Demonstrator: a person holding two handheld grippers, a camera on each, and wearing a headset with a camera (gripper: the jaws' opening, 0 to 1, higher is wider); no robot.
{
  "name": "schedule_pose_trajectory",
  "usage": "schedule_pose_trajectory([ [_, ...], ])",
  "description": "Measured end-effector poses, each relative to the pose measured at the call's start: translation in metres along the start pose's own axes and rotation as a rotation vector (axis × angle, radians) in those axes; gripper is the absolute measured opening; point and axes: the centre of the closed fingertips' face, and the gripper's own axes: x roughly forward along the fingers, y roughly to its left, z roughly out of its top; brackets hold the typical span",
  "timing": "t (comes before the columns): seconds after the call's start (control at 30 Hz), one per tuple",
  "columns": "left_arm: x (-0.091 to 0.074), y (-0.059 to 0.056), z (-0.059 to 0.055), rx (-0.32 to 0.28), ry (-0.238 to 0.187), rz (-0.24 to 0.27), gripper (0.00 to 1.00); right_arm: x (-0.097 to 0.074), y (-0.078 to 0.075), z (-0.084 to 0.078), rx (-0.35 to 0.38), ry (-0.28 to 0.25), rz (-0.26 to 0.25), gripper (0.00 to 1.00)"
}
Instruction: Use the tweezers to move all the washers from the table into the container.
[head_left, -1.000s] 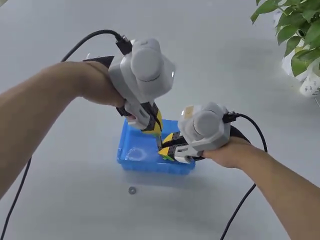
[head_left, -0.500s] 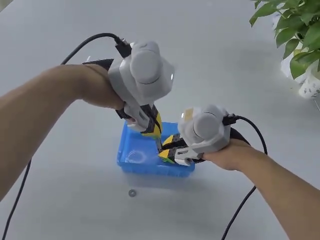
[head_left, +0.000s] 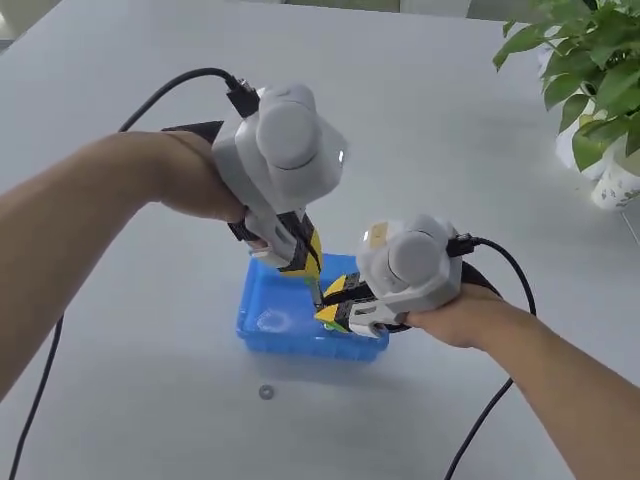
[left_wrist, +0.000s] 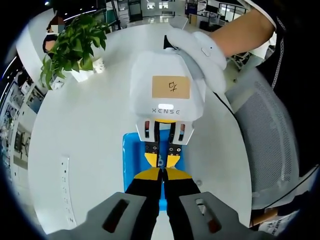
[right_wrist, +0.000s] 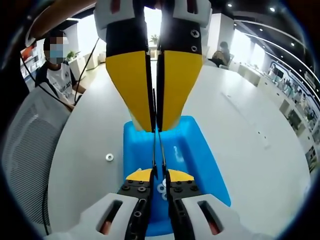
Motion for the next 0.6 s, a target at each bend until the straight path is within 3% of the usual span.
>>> schedule_pose_trajectory([
  [0.6, -0.024, -0.022, 0.006, 0.003, 0.03, 0.025, 0.05, -0.014, 0.019, 0.022, -0.022, -0.033, -0.009, 0.11],
])
